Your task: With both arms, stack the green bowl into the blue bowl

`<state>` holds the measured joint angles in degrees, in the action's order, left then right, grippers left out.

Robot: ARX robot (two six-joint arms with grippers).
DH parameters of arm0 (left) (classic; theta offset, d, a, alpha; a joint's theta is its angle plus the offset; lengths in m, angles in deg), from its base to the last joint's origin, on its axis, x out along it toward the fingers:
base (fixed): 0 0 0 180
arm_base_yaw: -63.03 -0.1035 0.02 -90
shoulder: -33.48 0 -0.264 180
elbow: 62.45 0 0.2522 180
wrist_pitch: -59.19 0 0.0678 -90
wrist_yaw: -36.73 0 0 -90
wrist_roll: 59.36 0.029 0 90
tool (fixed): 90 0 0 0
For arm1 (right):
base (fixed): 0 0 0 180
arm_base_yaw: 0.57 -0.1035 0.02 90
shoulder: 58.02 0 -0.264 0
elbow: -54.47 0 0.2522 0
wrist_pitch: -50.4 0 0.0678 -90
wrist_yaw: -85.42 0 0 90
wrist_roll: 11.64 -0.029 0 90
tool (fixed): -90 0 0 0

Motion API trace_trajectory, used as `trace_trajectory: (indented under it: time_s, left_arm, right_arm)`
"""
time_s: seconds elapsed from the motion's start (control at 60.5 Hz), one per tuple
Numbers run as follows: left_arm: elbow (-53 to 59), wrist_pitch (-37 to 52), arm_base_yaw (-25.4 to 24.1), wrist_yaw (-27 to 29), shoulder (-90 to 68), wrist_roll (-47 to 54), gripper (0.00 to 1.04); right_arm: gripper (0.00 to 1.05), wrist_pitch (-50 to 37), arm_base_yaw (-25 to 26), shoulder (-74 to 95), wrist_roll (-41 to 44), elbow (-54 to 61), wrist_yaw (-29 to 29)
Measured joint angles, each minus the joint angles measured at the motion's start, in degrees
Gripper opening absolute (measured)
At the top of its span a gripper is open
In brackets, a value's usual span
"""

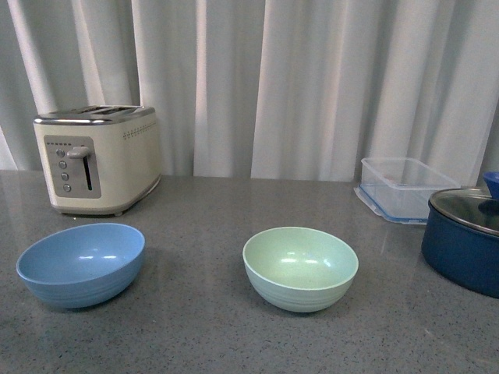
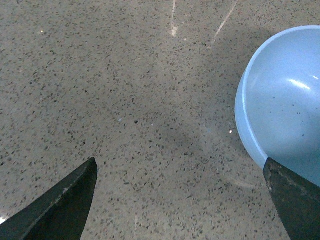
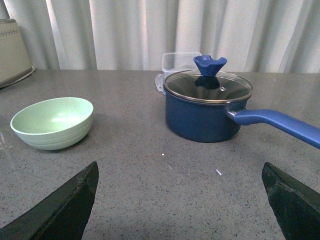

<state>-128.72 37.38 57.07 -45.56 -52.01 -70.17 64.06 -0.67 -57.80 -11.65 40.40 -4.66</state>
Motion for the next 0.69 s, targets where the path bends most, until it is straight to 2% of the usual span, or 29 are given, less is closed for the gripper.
trace_trajectory:
  time_s: [0.694]
  left_arm:
    - [-9.9, 3.3, 4.1, 1.1, -15.5, 0.2, 0.98]
  right_arm:
    - [0.95, 0.0, 0.0, 0.0, 0.0, 0.0, 0.0]
